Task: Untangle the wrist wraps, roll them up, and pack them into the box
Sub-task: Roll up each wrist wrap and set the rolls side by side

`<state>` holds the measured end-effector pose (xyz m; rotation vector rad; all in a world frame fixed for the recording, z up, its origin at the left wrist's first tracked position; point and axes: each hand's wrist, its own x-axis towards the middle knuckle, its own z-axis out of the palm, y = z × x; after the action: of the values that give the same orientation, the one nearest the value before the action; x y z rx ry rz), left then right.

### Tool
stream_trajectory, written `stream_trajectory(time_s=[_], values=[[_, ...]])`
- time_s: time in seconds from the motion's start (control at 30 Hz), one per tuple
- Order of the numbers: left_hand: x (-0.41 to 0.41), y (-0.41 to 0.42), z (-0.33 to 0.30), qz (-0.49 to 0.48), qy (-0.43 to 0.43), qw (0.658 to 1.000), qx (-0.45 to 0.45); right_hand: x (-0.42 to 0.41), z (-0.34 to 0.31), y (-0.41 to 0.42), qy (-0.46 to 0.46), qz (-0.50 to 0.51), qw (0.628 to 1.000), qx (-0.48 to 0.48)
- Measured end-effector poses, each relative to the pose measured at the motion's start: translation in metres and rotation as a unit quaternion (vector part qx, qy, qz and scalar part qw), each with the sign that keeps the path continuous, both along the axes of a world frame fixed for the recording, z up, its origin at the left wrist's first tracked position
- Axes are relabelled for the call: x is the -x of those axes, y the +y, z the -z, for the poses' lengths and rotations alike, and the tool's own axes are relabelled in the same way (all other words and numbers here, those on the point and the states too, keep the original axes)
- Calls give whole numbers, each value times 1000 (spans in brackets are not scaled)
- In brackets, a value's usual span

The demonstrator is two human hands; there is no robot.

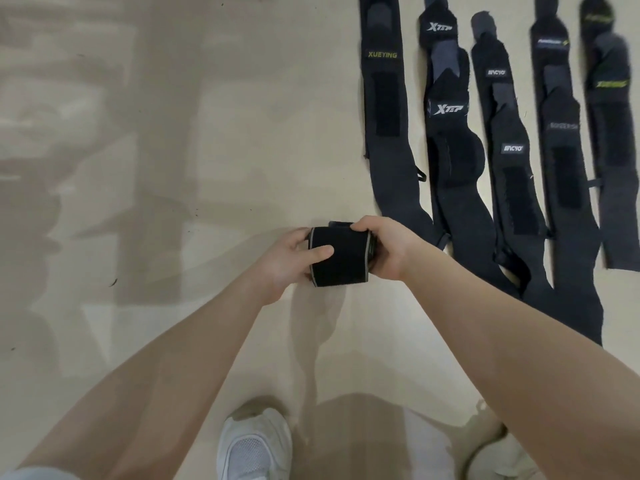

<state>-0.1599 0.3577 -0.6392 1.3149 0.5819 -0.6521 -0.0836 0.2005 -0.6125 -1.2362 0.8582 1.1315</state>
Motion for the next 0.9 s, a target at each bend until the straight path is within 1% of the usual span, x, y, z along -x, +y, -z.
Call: stream_trajectory(time_s=[0.07, 0.13, 0.2, 0.27, 0.3, 0.4, 0.5, 0.57, 0.6, 0.67, 0.77, 0.87, 0.9], values=[[4, 1, -10, -41, -28, 999, -2, 0, -12, 7, -54, -9, 998, 16], [1, 3, -21, -67, -56, 996, -19, -1, -22, 12, -155, -58, 985, 38], [-7, 5, -35, -83, -75, 993, -39, 0, -38, 15, -227, -106, 968, 8], [-18, 5, -55, -97, -97, 988, -74, 0, -56, 14, -260, -127, 956, -42], [-24, 4, -67, -104, -107, 985, -92, -1, -65, 13, -284, -142, 947, -49], [-40, -4, -110, -122, -125, 977, -119, -5, -94, 11, -361, -160, 918, -24], [-49, -11, -142, -128, -140, 977, -95, -15, -120, 8, -413, -152, 898, 7], [-51, -17, -157, -123, -160, 977, -74, -24, -132, 4, -419, -147, 896, 23], [-50, -20, -161, -114, -173, 975, -75, -29, -136, 1, -409, -146, 900, 22], [-46, -25, -166, -110, -211, 964, -114, -36, -139, -4, -371, -151, 916, -3], [-38, -26, -164, -149, -266, 936, -179, -43, -142, -2, -323, -187, 927, -36], [-33, -24, -165, -151, -280, 929, -190, -43, -146, 4, -333, -251, 907, -55], [-32, -24, -167, -152, -280, 928, -191, -43, -146, 4, -342, -258, 901, -71]])
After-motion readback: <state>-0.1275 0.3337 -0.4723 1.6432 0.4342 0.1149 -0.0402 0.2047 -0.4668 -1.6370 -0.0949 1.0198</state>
